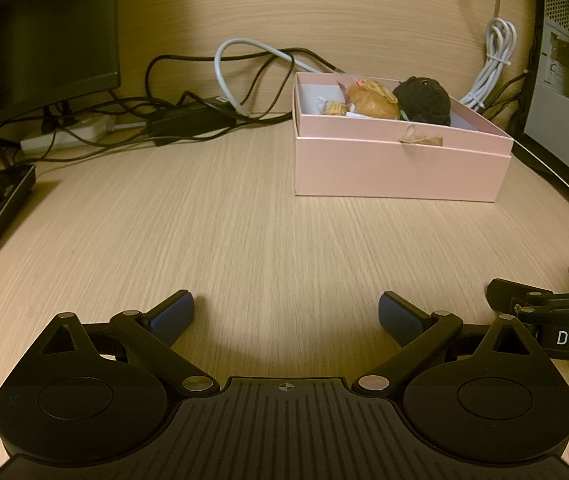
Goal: Organize objects
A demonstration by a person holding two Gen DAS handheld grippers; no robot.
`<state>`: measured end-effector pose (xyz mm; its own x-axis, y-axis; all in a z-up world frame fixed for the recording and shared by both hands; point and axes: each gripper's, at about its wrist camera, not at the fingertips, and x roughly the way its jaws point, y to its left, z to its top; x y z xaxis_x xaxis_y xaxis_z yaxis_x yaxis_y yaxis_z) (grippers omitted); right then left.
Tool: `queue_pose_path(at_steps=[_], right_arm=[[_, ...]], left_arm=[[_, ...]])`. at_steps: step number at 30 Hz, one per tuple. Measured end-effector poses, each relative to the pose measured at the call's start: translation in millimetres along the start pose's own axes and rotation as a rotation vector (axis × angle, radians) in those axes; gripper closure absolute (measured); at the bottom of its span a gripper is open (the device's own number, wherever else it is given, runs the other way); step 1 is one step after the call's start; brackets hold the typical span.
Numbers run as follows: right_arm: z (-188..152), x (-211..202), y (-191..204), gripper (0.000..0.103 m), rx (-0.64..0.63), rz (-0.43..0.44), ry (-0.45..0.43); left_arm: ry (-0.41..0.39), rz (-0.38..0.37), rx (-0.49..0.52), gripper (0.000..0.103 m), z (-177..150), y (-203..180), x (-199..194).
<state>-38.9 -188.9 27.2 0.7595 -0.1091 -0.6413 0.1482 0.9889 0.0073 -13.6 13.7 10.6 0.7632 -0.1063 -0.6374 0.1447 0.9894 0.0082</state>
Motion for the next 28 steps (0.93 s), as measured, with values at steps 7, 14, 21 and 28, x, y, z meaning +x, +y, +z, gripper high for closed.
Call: queue_pose_path(at_steps=[7,14,21,28], right_arm=[[0.0,-0.2,0.1,0.0,0.0,0.0,0.0],[0.1,-0.4,0.3,0.0,0.0,0.0,0.0],[0.3,-0.5,0.3,0.0,0.0,0.0,0.0],[0.4,-0.6,0.2,0.0,0.0,0.0,0.0]], left_arm=[[0.0,-0.001,0.0,0.002,0.1,0.1,0.0],[0.0,0.0,0.0,0.002,0.1,0.1,0.1],[0.0,-0.001,0.001,0.002,0.0,-0.1,0.1],[0.0,-0.01,0.006,0.002,1.4,0.8,2.5]])
